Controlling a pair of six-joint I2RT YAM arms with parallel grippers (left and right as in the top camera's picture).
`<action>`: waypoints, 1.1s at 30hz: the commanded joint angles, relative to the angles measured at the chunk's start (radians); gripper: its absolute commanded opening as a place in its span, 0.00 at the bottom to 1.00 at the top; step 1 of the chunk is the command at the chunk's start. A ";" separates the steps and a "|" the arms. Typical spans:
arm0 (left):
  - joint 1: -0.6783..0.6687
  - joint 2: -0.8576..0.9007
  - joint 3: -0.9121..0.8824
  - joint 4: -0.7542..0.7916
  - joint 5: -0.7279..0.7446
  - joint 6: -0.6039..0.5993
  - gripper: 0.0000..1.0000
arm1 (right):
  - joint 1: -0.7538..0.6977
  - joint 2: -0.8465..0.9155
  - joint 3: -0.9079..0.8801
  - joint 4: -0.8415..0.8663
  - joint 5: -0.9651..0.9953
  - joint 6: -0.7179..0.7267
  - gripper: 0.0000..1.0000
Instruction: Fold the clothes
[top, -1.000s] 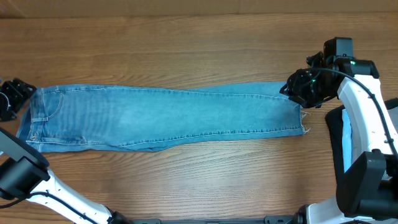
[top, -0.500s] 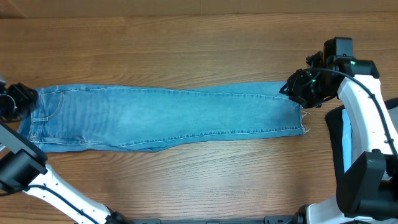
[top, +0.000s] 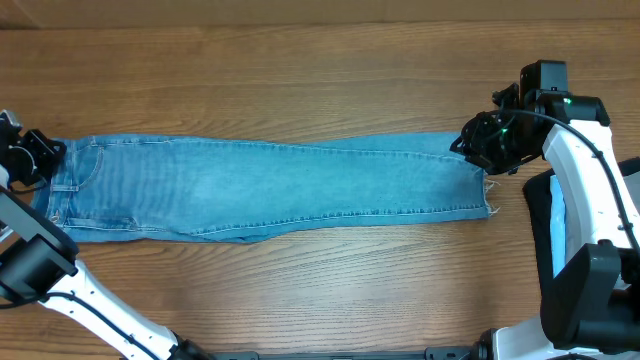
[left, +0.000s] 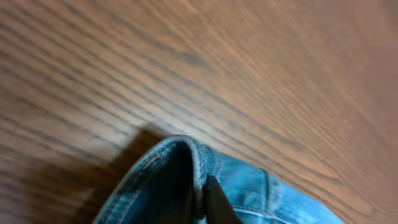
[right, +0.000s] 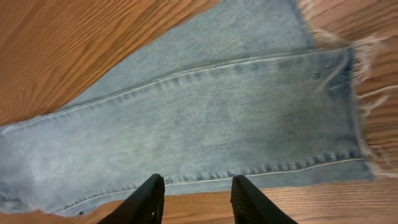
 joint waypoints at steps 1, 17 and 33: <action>0.024 -0.026 0.039 -0.013 0.192 0.001 0.04 | 0.004 0.002 0.005 0.005 0.073 -0.005 0.39; 0.055 -0.467 0.050 -0.394 0.032 0.055 0.04 | -0.036 0.211 0.005 0.180 0.238 0.080 0.43; 0.051 -0.571 0.050 -0.560 0.025 0.055 0.04 | -0.042 0.389 0.006 0.130 0.182 -0.028 0.45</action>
